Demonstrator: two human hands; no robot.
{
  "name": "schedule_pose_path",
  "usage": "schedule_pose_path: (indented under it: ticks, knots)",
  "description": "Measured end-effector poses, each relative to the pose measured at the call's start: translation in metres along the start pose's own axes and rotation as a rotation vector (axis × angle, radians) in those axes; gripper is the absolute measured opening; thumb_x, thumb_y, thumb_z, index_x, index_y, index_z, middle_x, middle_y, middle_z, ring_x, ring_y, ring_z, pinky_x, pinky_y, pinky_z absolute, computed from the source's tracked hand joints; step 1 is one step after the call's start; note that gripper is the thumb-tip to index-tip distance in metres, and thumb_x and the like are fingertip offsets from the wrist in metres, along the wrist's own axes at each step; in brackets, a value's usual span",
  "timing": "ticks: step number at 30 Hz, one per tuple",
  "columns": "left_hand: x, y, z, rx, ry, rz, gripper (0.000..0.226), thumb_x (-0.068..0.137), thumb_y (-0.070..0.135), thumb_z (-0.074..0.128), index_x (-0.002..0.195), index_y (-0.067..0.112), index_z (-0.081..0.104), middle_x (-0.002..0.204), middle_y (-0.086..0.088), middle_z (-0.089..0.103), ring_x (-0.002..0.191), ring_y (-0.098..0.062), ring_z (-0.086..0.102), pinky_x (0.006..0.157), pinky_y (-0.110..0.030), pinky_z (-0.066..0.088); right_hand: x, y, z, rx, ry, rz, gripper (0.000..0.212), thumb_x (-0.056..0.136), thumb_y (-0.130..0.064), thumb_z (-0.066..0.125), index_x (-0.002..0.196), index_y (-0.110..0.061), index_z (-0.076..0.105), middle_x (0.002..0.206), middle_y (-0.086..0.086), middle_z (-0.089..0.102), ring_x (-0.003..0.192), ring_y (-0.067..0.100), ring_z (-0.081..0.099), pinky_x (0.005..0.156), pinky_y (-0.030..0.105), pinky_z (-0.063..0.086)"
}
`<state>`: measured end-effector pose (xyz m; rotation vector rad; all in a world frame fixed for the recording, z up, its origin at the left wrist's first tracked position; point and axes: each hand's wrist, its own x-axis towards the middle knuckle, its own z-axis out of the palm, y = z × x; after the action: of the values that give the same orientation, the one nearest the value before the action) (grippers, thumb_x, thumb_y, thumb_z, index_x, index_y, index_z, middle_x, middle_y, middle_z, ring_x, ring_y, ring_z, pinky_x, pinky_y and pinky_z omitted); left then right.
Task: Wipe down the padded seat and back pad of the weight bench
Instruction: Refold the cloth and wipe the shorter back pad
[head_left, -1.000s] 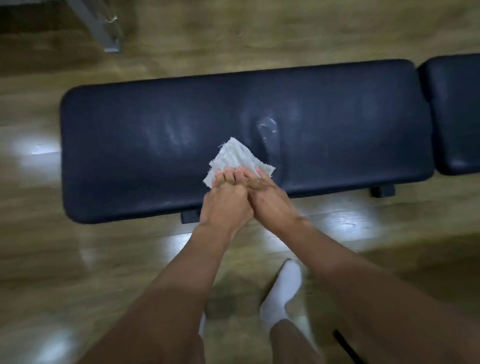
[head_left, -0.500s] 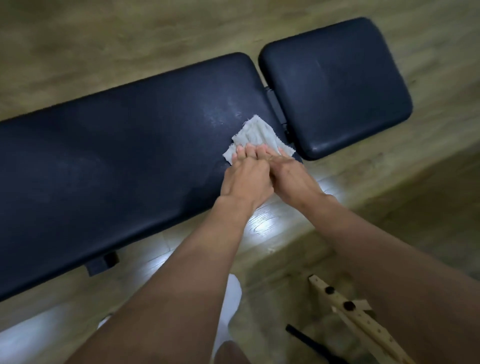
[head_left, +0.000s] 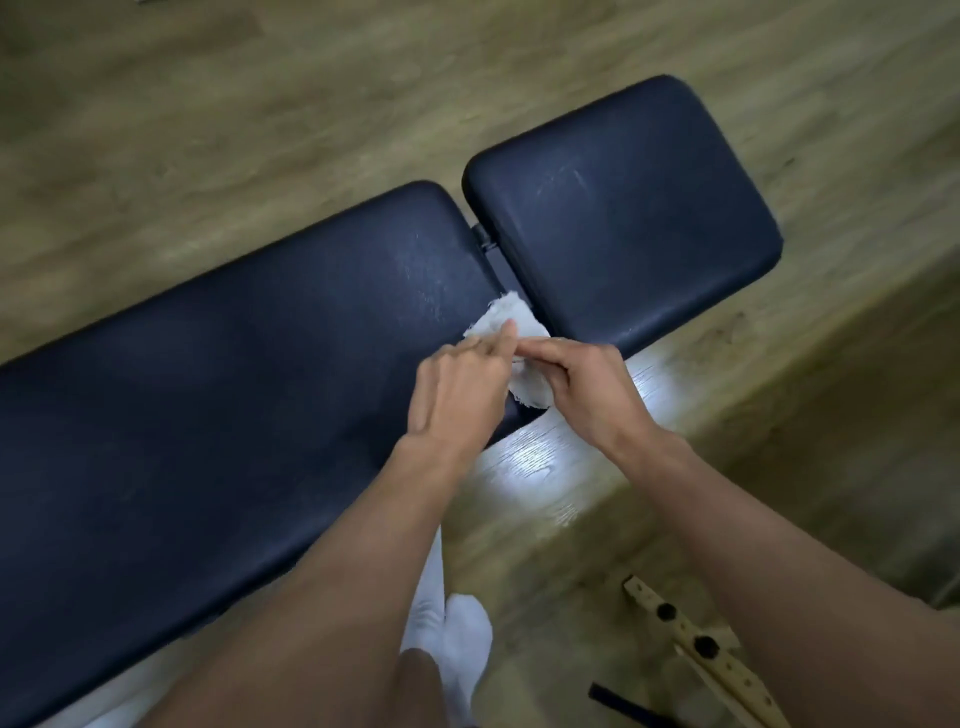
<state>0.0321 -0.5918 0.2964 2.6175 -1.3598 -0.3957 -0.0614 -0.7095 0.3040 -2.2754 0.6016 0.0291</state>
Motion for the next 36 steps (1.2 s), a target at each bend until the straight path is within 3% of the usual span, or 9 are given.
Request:
schedule_pose_path:
  ticks: [2, 5, 11, 14, 17, 22, 26, 30, 36]
  knots:
    - [0.015, -0.003, -0.015, -0.065, -0.023, -0.011, 0.036, 0.09, 0.034, 0.057, 0.125, 0.028, 0.055, 0.101, 0.0, 0.071, 0.09, -0.025, 0.065, 0.073, -0.032, 0.045, 0.01, -0.002, -0.013, 0.005, 0.006, 0.03, 0.025, 0.09, -0.007, 0.058, 0.11, -0.015, 0.071, 0.111, -0.004, 0.071, 0.098, 0.0, 0.063, 0.087, 0.002, 0.04]
    - [0.039, -0.004, -0.032, -0.201, -0.041, -0.021, 0.022, 0.092, 0.038, 0.055, 0.109, 0.029, 0.065, 0.095, -0.007, 0.068, 0.09, -0.029, 0.062, 0.075, -0.036, 0.047, 0.024, -0.002, -0.033, -0.033, 0.082, 0.021, 0.021, 0.089, -0.006, 0.06, 0.103, -0.015, 0.073, 0.102, 0.0, 0.074, 0.092, 0.006, 0.066, 0.084, 0.0, 0.038]
    - [0.104, 0.022, -0.04, -0.262, 0.162, 0.102, 0.018, 0.084, 0.033, 0.065, 0.098, 0.02, 0.066, 0.097, 0.004, 0.065, 0.102, -0.02, 0.049, 0.074, -0.029, 0.039, 0.059, 0.018, -0.084, -0.213, 0.277, -0.134, 0.021, 0.082, -0.008, 0.065, 0.096, -0.021, 0.075, 0.098, -0.006, 0.075, 0.09, 0.013, 0.067, 0.09, 0.03, 0.049]
    - [0.121, 0.028, -0.028, -0.22, -0.001, 0.128, 0.028, 0.081, 0.045, 0.068, 0.096, 0.021, 0.067, 0.099, 0.001, 0.067, 0.101, -0.022, 0.052, 0.081, -0.032, 0.04, 0.063, 0.046, -0.093, -0.302, 0.17, -0.042, 0.023, 0.082, -0.006, 0.064, 0.097, -0.021, 0.074, 0.098, -0.003, 0.075, 0.091, 0.022, 0.066, 0.088, 0.037, 0.05]
    - [0.128, 0.027, -0.017, -0.264, -0.138, 0.043, 0.034, 0.08, 0.047, 0.069, 0.1, 0.019, 0.067, 0.104, -0.002, 0.065, 0.103, -0.025, 0.056, 0.086, -0.037, 0.046, 0.06, 0.067, -0.091, -0.256, 0.04, 0.079, 0.026, 0.083, -0.01, 0.067, 0.107, -0.021, 0.07, 0.103, -0.002, 0.071, 0.089, 0.018, 0.066, 0.086, 0.032, 0.05]
    - [0.129, 0.024, -0.016, -0.357, -0.184, 0.031, 0.025, 0.08, 0.033, 0.074, 0.099, 0.017, 0.069, 0.099, -0.002, 0.061, 0.097, -0.023, 0.057, 0.087, -0.039, 0.047, 0.072, 0.077, -0.095, -0.095, -0.031, 0.133, 0.034, 0.078, -0.003, 0.064, 0.104, -0.023, 0.069, 0.096, -0.011, 0.063, 0.076, -0.005, 0.058, 0.074, 0.002, 0.04]
    - [0.135, 0.02, -0.024, -0.432, -0.243, -0.099, 0.018, 0.07, 0.027, 0.083, 0.078, 0.02, 0.069, 0.081, 0.003, 0.062, 0.086, -0.018, 0.06, 0.078, -0.033, 0.05, 0.078, 0.074, -0.099, -0.128, -0.09, 0.169, 0.02, 0.08, -0.013, 0.069, 0.095, -0.027, 0.069, 0.084, -0.011, 0.063, 0.073, 0.006, 0.06, 0.08, 0.026, 0.052]
    - [0.152, 0.021, -0.047, -0.664, -0.282, -0.205, 0.026, 0.058, 0.029, 0.09, 0.065, 0.019, 0.067, 0.058, 0.006, 0.06, 0.057, -0.008, 0.055, 0.055, -0.018, 0.043, 0.082, 0.061, -0.106, -0.019, 0.042, 0.155, 0.006, 0.081, -0.033, 0.069, 0.087, -0.033, 0.07, 0.086, -0.012, 0.064, 0.075, -0.001, 0.061, 0.075, 0.019, 0.049]
    - [0.166, 0.028, -0.076, -0.75, -0.332, -0.13, 0.01, 0.073, 0.018, 0.081, 0.073, 0.016, 0.071, 0.074, -0.012, 0.072, 0.062, -0.013, 0.058, 0.063, -0.028, 0.049, 0.088, 0.041, -0.112, 0.016, 0.041, 0.153, 0.015, 0.081, -0.042, 0.069, 0.086, -0.028, 0.066, 0.087, -0.009, 0.066, 0.078, 0.004, 0.064, 0.078, 0.03, 0.053]
